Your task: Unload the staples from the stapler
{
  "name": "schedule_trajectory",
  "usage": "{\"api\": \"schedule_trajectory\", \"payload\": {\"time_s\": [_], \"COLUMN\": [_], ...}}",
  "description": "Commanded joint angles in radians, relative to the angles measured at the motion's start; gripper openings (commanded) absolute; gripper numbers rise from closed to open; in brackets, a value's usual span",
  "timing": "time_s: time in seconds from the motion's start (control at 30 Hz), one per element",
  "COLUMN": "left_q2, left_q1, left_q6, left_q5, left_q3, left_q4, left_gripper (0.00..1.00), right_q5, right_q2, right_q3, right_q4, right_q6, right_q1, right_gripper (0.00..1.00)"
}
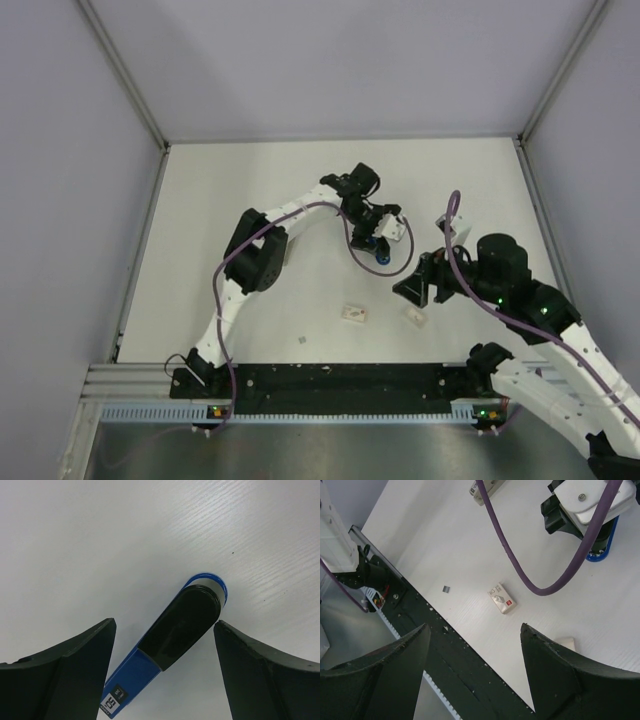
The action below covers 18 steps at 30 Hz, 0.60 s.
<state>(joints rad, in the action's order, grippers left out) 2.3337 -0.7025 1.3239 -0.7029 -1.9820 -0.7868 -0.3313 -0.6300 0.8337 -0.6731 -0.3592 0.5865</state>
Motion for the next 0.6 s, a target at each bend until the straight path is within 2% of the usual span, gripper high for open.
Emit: {"api": "schedule_trajectory", "payload": {"time_s": [0.0, 0.07, 0.13, 0.17, 0.2, 0.23, 0.3, 0.33, 0.4, 0.47, 0.53, 0.57], "left_q2": [0.021, 0.024, 0.027, 0.024, 0.023, 0.021, 0.016, 0.013, 0.007, 0.003, 0.007, 0.018], "left_q1": [-0.005, -0.005, -0.005, -0.005, -0.006, -0.005, -0.005, -0.005, -0.006, -0.005, -0.005, -0.002], "left_q6": [0.032, 0.035, 0.035, 0.037, 0.038, 0.038, 0.037, 0.032, 0.031, 0.017, -0.064, -0.124], "left_q5": [0.002, 0.011, 0.028, 0.031, 0.037, 0.04, 0.048, 0.051, 0.057, 0.069, 0.089, 0.109], "left_q3": [-0.041, -0.04, -0.038, -0.037, -0.034, -0.032, -0.031, -0.032, -0.029, -0.031, -0.046, -0.07], "left_q4": [-0.026, -0.032, -0.032, -0.034, -0.034, -0.034, -0.034, -0.034, -0.04, -0.048, -0.043, -0.042], "left_gripper": [0.79, 0.66, 0.43, 0.37, 0.26, 0.18, 0.1, 0.06, 0.05, 0.06, 0.07, 0.11], "right_q5": [-0.006, -0.009, -0.014, -0.014, -0.015, -0.015, -0.017, -0.018, -0.021, -0.022, -0.02, -0.017], "right_q2": [0.001, -0.002, -0.005, -0.005, -0.005, -0.005, -0.004, -0.005, -0.004, -0.004, 0.001, 0.001], "right_q3": [0.002, 0.001, -0.001, -0.001, -0.001, -0.001, -0.001, -0.001, -0.001, -0.004, -0.001, 0.002], "right_q4": [0.043, 0.046, 0.05, 0.05, 0.053, 0.053, 0.055, 0.055, 0.056, 0.058, 0.058, 0.058], "right_q6": [0.006, 0.005, 0.002, 0.002, 0.0, -0.001, -0.003, -0.001, -0.006, -0.006, -0.006, -0.004], "right_q1": [-0.005, -0.005, -0.005, -0.007, -0.005, -0.005, -0.007, -0.004, -0.005, -0.005, -0.005, -0.005], "right_gripper": [0.73, 0.73, 0.73, 0.73, 0.73, 0.73, 0.73, 0.73, 0.73, 0.73, 0.73, 0.73]}}
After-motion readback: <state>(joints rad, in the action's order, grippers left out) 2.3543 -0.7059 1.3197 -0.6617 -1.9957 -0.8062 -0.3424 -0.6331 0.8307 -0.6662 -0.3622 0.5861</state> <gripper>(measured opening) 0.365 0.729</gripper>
